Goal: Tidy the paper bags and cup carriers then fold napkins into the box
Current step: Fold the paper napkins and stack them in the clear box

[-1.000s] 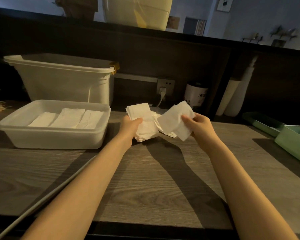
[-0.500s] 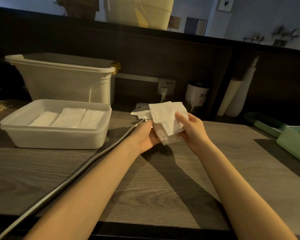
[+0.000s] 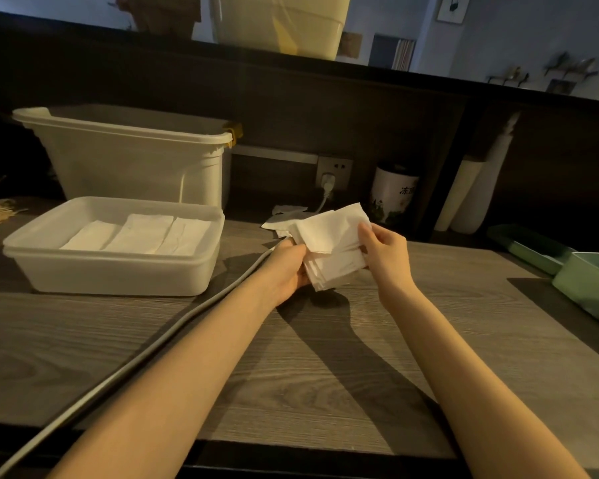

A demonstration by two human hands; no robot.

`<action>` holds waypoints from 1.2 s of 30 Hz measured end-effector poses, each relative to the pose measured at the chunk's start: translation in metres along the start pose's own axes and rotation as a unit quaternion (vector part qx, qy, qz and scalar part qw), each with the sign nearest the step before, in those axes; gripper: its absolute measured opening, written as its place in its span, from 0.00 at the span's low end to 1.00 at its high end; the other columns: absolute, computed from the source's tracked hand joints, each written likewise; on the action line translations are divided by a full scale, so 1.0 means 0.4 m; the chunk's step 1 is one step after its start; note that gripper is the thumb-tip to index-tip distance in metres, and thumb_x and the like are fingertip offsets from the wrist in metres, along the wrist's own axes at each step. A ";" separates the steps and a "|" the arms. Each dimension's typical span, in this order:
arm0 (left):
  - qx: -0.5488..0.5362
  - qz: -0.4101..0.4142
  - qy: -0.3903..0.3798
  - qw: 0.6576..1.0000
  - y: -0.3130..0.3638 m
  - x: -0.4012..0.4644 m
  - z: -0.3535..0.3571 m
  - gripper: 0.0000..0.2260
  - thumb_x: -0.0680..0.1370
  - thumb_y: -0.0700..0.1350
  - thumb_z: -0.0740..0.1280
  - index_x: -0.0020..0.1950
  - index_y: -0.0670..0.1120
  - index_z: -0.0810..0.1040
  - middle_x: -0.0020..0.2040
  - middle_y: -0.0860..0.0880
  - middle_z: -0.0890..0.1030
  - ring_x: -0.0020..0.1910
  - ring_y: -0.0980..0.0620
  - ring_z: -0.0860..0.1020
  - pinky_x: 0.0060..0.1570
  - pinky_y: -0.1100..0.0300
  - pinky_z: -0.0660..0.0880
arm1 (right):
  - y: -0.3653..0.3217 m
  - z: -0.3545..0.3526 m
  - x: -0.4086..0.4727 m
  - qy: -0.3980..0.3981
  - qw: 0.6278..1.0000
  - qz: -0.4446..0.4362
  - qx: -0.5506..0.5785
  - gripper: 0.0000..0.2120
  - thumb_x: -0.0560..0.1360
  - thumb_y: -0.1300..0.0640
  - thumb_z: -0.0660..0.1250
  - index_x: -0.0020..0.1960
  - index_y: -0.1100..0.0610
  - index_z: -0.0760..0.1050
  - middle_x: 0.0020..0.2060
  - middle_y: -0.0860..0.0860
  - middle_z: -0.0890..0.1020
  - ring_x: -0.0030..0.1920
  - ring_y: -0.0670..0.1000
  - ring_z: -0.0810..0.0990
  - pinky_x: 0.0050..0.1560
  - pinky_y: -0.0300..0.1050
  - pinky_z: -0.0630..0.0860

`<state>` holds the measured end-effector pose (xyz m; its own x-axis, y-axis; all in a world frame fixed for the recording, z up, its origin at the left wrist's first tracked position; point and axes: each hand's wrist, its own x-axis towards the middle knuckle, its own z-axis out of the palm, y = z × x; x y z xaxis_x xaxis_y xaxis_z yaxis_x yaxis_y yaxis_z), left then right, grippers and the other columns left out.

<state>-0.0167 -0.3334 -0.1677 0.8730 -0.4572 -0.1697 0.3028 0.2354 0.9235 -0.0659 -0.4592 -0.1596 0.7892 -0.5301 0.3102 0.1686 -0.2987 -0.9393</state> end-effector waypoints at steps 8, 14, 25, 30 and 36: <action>0.079 -0.032 0.054 0.995 0.014 0.012 -0.031 0.15 0.80 0.44 0.61 0.67 0.44 0.70 0.58 0.43 0.79 0.54 0.45 0.79 0.45 0.53 0.78 | -0.022 -0.052 0.019 -0.027 0.987 0.050 0.152 0.08 0.80 0.56 0.60 0.51 0.55 0.77 0.45 0.52 0.80 0.47 0.50 0.80 0.44 0.41 0.80; 0.139 -0.067 0.043 0.987 0.017 0.010 -0.022 0.16 0.79 0.47 0.62 0.66 0.44 0.70 0.58 0.41 0.78 0.56 0.42 0.78 0.52 0.48 0.76 | -0.025 -0.038 0.006 -0.114 0.989 0.044 0.078 0.16 0.80 0.54 0.60 0.67 0.53 0.68 0.52 0.51 0.77 0.43 0.46 0.80 0.33 0.34 0.77; 0.178 -0.046 -0.021 0.983 0.008 -0.008 -0.002 0.15 0.78 0.54 0.61 0.62 0.50 0.70 0.53 0.46 0.79 0.52 0.47 0.78 0.52 0.53 0.76 | -0.003 -0.013 0.000 -0.061 0.989 -0.040 -0.126 0.20 0.79 0.55 0.61 0.70 0.53 0.61 0.59 0.54 0.74 0.53 0.52 0.78 0.32 0.36 0.78; 0.164 -0.003 0.038 0.986 -0.001 -0.009 0.005 0.20 0.79 0.46 0.63 0.70 0.46 0.64 0.58 0.45 0.76 0.50 0.49 0.75 0.44 0.56 0.74 | -0.001 0.001 -0.005 -0.033 0.997 -0.006 -0.072 0.26 0.81 0.50 0.57 0.75 0.56 0.53 0.68 0.54 0.68 0.66 0.52 0.70 0.62 0.46 0.69; 0.116 0.024 0.058 0.991 -0.017 -0.008 0.024 0.20 0.79 0.50 0.61 0.70 0.48 0.63 0.47 0.50 0.73 0.45 0.52 0.74 0.43 0.57 0.73 | 0.011 0.033 -0.027 -0.147 0.980 0.111 -0.070 0.29 0.81 0.42 0.48 0.77 0.54 0.48 0.70 0.57 0.66 0.62 0.54 0.72 0.58 0.45 0.70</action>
<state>-0.0252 -0.3415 -0.1701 0.9266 -0.3450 -0.1496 0.1757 0.0454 0.9834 -0.0658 -0.4445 -0.1690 0.9369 -0.3487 0.0258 -0.0930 -0.3195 -0.9430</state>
